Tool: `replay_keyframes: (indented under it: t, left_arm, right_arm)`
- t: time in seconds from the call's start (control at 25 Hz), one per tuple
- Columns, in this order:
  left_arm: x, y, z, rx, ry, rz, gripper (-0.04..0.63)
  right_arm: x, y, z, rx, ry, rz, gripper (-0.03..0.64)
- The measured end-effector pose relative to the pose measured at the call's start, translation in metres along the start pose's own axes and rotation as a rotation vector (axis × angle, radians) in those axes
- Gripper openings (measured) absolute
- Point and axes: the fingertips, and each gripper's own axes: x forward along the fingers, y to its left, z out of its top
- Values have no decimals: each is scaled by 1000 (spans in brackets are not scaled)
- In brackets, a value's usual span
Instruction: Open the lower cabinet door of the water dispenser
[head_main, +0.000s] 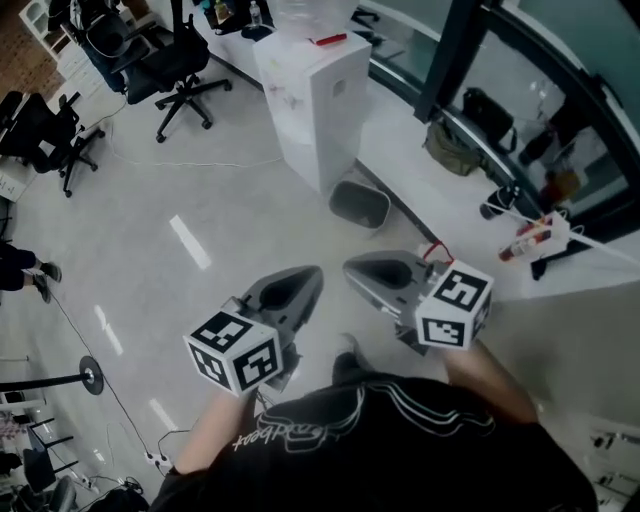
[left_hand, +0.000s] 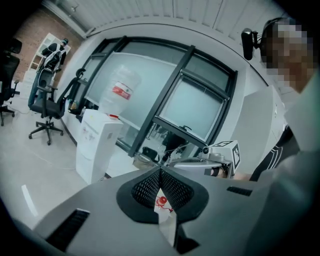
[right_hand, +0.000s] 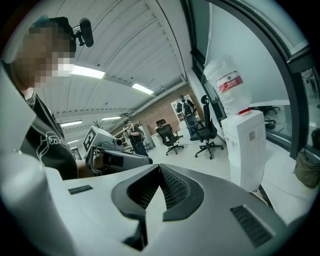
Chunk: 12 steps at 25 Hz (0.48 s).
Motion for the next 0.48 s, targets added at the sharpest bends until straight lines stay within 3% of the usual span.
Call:
replay_keyframes:
  t: [0.48]
  left_arm:
    - [77,77,9,-18,95,-23,0]
  right_arm:
    - [42,-101,-2,90,18,-45,14]
